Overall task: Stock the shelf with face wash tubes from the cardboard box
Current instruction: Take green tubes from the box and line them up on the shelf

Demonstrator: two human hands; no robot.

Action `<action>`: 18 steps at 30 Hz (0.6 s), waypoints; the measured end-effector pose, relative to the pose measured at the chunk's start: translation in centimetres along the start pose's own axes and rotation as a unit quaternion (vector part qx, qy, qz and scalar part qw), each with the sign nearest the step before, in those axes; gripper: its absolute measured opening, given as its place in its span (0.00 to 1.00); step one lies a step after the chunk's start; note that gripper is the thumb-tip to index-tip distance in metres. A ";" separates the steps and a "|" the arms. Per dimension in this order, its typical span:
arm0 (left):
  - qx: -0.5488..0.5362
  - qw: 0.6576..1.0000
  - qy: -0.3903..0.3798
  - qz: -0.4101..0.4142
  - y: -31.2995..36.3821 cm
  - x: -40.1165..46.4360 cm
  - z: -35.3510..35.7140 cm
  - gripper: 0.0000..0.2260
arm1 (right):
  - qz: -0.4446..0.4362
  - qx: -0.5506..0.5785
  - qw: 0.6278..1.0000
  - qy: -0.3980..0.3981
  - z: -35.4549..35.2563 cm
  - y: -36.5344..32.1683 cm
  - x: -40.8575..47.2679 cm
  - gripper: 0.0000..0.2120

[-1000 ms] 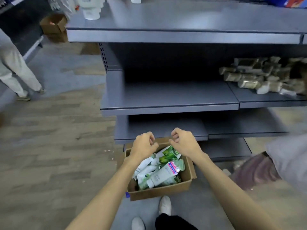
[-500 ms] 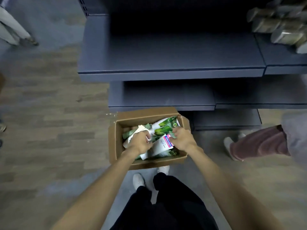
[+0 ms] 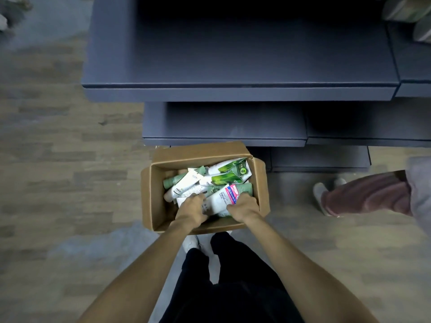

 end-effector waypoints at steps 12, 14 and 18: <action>0.098 0.993 0.060 0.022 -0.1 1.1 1.3 0.21 | -0.005 0.081 0.995 0.061 1.6 1.5 0.2 0.11; 0.099 0.992 0.074 0.026 -0.2 0.8 0.9 0.21 | -0.016 0.092 0.993 0.070 1.7 1.4 -0.1 0.11; 0.040 0.991 0.126 0.022 -0.7 -0.7 -0.5 0.22 | -0.066 0.144 0.982 0.099 0.6 0.0 -1.1 0.13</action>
Point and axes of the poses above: each hand's wrist, its own x-axis towards the middle knuckle, its own z-axis out of the palm, y = z × x, the point moved 5 cm from there along x, towards the middle knuckle, and after that the axes turned 5 degrees about -x, right-handed, at the moved point
